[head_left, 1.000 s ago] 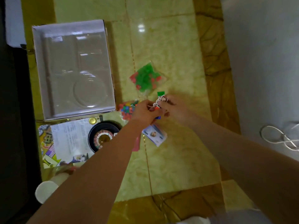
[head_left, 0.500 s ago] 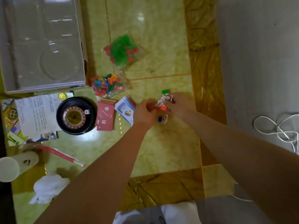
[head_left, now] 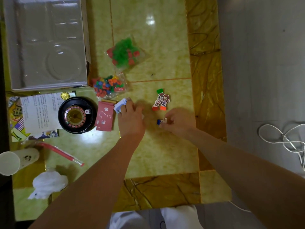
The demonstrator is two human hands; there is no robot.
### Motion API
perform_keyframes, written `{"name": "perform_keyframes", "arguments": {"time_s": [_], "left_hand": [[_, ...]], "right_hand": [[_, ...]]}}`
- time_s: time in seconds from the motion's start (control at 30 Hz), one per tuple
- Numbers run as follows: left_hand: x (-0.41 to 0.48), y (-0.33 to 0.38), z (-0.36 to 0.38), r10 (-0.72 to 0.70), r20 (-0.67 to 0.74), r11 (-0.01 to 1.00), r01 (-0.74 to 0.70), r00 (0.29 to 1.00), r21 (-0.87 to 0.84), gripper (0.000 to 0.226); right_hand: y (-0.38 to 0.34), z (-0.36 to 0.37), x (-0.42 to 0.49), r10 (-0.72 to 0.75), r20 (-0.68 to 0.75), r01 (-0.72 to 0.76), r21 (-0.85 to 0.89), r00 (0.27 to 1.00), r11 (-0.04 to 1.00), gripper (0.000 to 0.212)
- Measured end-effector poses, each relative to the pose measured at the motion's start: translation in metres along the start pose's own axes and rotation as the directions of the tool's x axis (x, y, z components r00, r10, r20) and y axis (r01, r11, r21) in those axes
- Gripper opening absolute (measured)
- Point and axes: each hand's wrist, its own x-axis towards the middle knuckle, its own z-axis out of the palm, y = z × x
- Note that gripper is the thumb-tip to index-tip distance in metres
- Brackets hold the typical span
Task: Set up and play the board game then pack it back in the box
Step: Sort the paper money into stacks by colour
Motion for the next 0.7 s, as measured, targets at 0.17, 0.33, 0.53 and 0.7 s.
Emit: {"name": "perform_keyframes", "arguments": {"time_s": [0.17, 0.33, 0.53, 0.7], "left_hand": [[0.001, -0.014, 0.008, 0.075, -0.019, 0.986, -0.071, 0.997, 0.153, 0.036], [-0.002, -0.021, 0.008, 0.108, -0.059, 0.99, -0.102, 0.992, 0.101, 0.03], [-0.001, -0.02, 0.002, 0.043, -0.111, 0.998, -0.038, 0.993, 0.052, 0.045], [-0.002, -0.026, 0.005, 0.079, -0.016, 0.992, -0.077, 0.997, 0.1, 0.043]], "right_hand": [[0.001, -0.005, 0.013, -0.062, -0.015, 0.063, 0.016, 0.998, 0.998, 0.017], [0.005, -0.013, 0.023, -0.069, -0.17, 0.076, 0.04, 0.983, 0.996, 0.028], [-0.025, -0.018, 0.036, -0.153, -0.213, 0.131, -0.111, 0.965, 0.985, 0.081], [-0.04, 0.001, 0.029, -0.258, -0.084, 0.222, -0.298, 0.963, 0.928, 0.072]]}}
